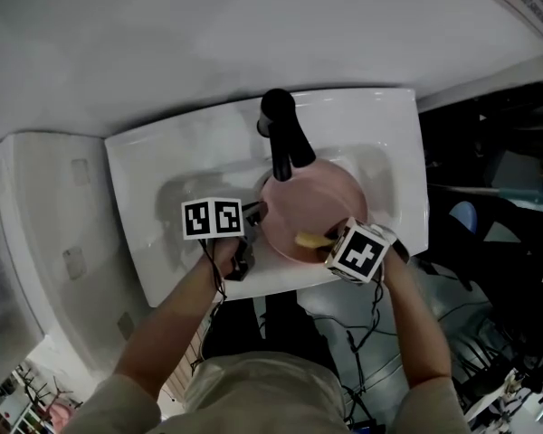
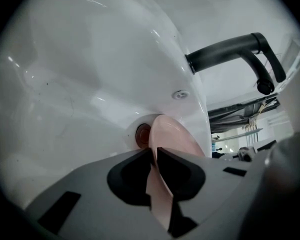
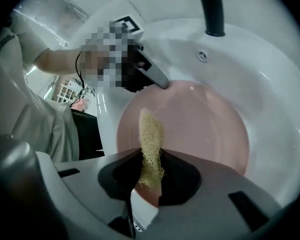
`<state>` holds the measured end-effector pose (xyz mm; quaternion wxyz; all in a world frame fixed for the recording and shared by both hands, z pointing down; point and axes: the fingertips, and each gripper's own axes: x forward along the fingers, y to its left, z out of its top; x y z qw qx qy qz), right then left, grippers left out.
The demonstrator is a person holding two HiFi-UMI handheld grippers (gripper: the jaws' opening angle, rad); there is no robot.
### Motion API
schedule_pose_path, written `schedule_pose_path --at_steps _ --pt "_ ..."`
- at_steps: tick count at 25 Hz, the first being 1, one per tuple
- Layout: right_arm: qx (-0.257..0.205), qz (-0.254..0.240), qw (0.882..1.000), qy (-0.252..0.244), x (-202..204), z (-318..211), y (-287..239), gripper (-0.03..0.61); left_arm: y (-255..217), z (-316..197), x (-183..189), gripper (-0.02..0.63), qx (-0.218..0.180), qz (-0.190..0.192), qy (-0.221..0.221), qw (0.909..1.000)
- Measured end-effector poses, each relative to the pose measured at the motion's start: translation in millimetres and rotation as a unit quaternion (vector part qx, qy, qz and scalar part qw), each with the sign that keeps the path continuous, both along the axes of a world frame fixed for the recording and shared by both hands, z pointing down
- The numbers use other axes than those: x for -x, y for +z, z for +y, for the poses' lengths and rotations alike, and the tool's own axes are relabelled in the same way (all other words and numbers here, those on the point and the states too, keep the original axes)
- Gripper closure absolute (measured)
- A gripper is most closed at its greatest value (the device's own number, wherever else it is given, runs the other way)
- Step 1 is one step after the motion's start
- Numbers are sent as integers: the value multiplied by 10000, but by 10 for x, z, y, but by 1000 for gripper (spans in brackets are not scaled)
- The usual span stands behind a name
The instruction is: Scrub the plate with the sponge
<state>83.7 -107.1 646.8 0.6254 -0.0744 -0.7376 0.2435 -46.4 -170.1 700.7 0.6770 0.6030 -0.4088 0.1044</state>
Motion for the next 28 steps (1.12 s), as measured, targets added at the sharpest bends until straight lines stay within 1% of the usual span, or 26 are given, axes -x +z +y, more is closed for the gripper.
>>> schedule_pose_path --at_steps 4,7,11,15,19,20,23,28 --pt "134 -319 9993 -157 295 102 60 498 21 26 13 569 54 -51 -25 10000" --pt "258 -496 9983 -154 486 112 82 499 31 56 29 569 86 -44 -33 9999" --pt "256 -544 9982 -59 632 15 200 499 50 90 33 571 127 -38 -82 9999" --pt "133 -508 9986 110 719 -206 362 499 86 133 32 574 192 26 -176 9997" --pt "-180 -419 9990 -27 765 -369 473 497 102 145 33 575 218 10 -143 9997" --pt "-322 -373 9988 23 758 -434 514 497 105 147 34 575 220 9 -136 9997" --pt "-750 -208 9962 392 704 -672 652 499 102 152 27 574 204 12 -112 9997" --pt "-1211 -118 9901 703 635 -989 765 499 85 139 21 571 155 67 -164 9997"
